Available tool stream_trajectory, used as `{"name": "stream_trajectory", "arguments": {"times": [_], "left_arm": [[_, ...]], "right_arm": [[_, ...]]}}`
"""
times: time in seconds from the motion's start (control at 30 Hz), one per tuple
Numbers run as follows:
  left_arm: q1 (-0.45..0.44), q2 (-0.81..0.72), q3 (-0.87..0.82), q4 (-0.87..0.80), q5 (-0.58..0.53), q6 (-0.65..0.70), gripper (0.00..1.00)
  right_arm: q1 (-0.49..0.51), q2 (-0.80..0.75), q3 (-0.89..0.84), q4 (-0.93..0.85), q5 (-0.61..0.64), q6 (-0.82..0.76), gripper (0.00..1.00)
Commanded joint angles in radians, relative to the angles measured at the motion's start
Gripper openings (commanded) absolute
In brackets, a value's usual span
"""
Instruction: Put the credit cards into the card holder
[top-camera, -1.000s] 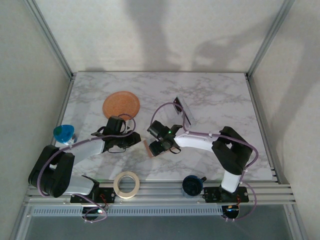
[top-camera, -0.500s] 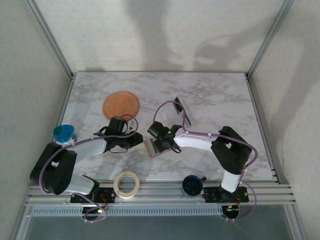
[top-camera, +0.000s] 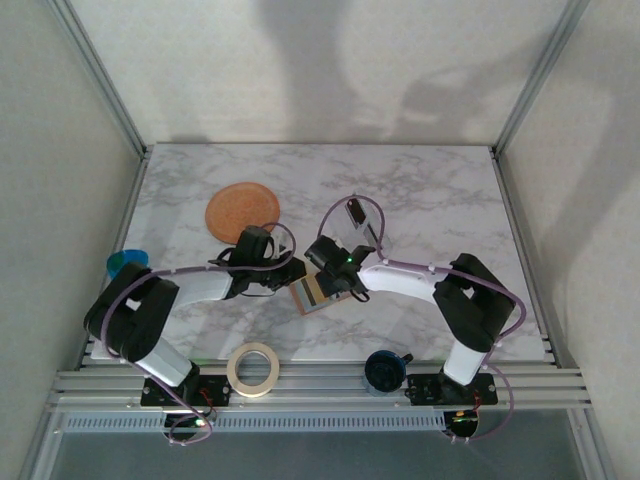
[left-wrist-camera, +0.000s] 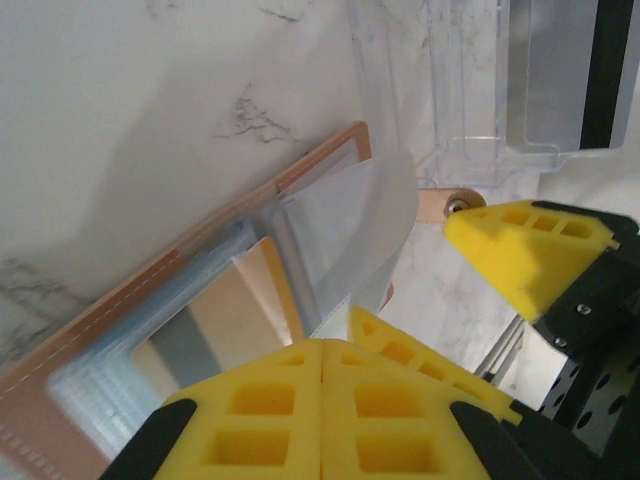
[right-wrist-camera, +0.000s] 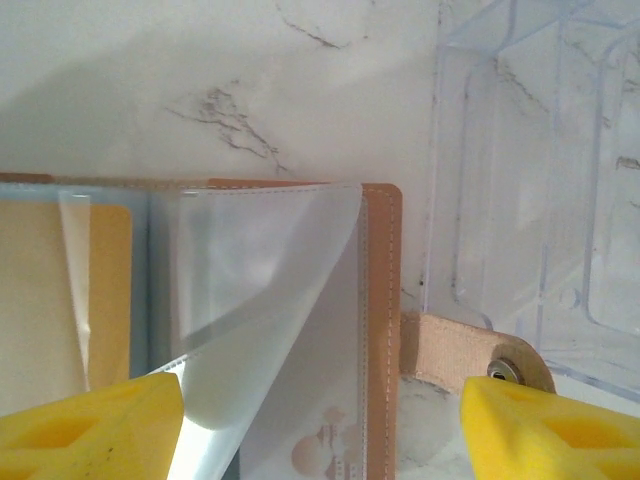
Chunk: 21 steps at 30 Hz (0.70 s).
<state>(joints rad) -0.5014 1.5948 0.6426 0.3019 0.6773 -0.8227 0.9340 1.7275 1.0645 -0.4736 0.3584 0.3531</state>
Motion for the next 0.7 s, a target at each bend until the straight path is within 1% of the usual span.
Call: {"name": "stream_trajectory", "arguments": {"times": [0.0,0.1,0.2,0.5,0.67], "left_arm": [[-0.024,0.059,0.002,0.097,0.015,-0.046,0.01],[-0.031,0.094,0.001,0.113,0.009,-0.05,0.0],[-0.035,0.1,0.009,0.073,-0.012,-0.021,0.0],[-0.035,0.109,0.01,-0.011,-0.053,0.025,0.0],[-0.035,0.111,0.028,-0.05,-0.054,0.052,0.0]], "right_arm": [[-0.016,-0.017,-0.028,0.025,-0.021,0.023,0.74],[-0.02,-0.032,-0.034,0.012,-0.007,0.033,0.74],[-0.028,-0.064,-0.058,0.022,-0.012,0.037,0.74],[-0.062,-0.117,-0.053,-0.067,0.006,0.049,0.77],[-0.064,-0.174,-0.005,-0.107,-0.068,0.008,0.8]]}}
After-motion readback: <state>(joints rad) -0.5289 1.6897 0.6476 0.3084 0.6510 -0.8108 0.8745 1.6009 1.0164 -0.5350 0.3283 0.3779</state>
